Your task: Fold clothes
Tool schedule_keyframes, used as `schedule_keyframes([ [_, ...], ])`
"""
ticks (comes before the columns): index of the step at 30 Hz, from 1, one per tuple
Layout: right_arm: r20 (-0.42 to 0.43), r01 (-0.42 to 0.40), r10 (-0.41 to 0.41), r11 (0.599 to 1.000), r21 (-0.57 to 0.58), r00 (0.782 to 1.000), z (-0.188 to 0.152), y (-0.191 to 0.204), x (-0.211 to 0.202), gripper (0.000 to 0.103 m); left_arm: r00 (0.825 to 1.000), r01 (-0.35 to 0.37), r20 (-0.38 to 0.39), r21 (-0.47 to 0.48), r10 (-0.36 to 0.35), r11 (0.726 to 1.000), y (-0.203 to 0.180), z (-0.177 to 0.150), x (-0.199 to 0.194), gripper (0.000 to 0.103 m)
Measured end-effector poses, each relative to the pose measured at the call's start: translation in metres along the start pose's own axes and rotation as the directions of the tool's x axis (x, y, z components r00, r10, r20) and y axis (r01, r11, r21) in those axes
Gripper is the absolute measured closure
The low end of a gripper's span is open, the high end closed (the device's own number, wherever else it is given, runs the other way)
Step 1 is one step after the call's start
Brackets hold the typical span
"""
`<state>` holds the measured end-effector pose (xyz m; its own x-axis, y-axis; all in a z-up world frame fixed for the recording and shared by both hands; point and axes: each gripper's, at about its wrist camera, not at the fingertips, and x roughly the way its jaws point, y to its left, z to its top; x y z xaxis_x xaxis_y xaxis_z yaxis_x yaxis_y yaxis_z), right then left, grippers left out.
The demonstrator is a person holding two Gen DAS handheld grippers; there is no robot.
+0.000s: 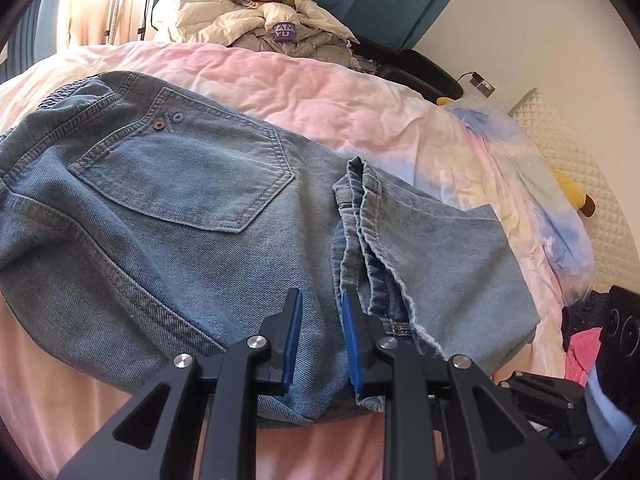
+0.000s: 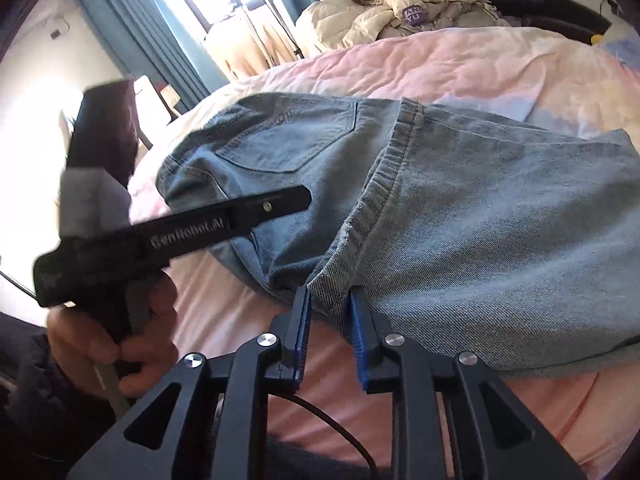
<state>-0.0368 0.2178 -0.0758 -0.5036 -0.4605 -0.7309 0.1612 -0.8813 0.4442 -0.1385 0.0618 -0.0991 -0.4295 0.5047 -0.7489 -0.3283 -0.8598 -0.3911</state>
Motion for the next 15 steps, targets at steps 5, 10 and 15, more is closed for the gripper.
schedule_keyframes([
  [5, 0.087, -0.136, 0.135, 0.991, 0.012, 0.987, 0.009, 0.004, -0.024, 0.069, 1.0, -0.004, -0.005, -0.011, 0.004, 1.0, 0.002, -0.001, 0.001, 0.082],
  [10, 0.148, -0.115, 0.102, 0.99, 0.082, 0.984, 0.027, -0.014, -0.035, 0.063, 1.0, -0.008, -0.005, -0.036, 0.008, 0.999, 0.008, 0.0, -0.001, 0.082],
  [15, 0.088, 0.077, -0.089, 0.988, 0.133, 0.992, 0.063, -0.033, -0.014, 0.062, 1.0, -0.002, 0.003, -0.014, 0.002, 1.0, 0.006, 0.003, -0.004, 0.082],
])
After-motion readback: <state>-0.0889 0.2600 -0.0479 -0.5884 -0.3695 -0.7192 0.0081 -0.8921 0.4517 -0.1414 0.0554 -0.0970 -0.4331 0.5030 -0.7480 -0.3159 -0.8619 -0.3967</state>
